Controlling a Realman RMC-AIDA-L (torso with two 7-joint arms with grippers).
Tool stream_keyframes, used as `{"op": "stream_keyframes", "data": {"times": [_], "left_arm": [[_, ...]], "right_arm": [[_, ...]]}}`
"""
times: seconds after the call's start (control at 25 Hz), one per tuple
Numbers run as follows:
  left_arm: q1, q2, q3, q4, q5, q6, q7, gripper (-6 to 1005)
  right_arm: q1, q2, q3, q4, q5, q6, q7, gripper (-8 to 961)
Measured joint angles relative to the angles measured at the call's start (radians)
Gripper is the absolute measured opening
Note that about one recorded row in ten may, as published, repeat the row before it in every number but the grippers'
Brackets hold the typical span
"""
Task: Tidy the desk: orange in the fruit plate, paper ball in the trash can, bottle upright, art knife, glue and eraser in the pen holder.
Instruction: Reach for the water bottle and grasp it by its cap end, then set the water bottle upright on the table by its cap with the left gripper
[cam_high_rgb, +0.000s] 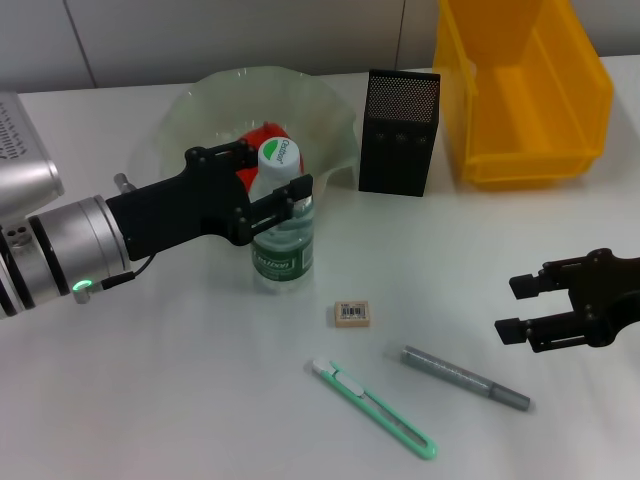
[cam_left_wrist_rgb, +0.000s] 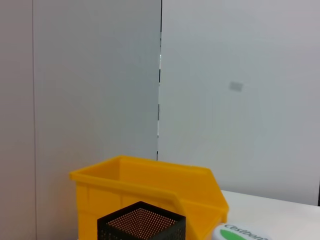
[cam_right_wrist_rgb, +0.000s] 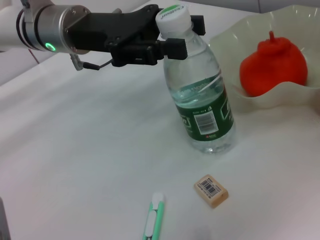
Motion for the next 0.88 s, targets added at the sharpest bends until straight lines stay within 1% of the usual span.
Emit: {"op": "stream_keyframes", "data": {"times": [0.24,0.32,0.44,0.6,0.72,0.88], "left_arm": [[0.000,0.000,-0.004,0.001,0.000,0.020,-0.007,557],[0.000,0.002,-0.005,0.008,-0.006,0.055,-0.022,489],[0.011,0.006,-0.003,0.035,-0.010,0.086,-0.053,443],[0.066,0.008,0.007,0.127,-0.005,0.125,-0.118,444],[0.100,0.009,0.025,0.154,-0.004,0.135,-0.148,444],[0.117,0.010,0.027,0.156,-0.004,0.135,-0.143,443]], "right_arm": [[-0.003,0.000,0.000,0.003,-0.001,0.001,0.000,707],[-0.002,0.000,0.000,0.010,-0.001,0.001,0.000,707],[-0.001,0.001,0.000,0.012,-0.001,-0.002,0.000,707],[0.000,0.000,0.000,0.011,-0.001,-0.005,0.000,707],[0.003,0.000,-0.003,0.010,-0.001,-0.003,0.000,707],[0.010,0.000,-0.006,0.012,-0.001,-0.003,0.000,706]]}}
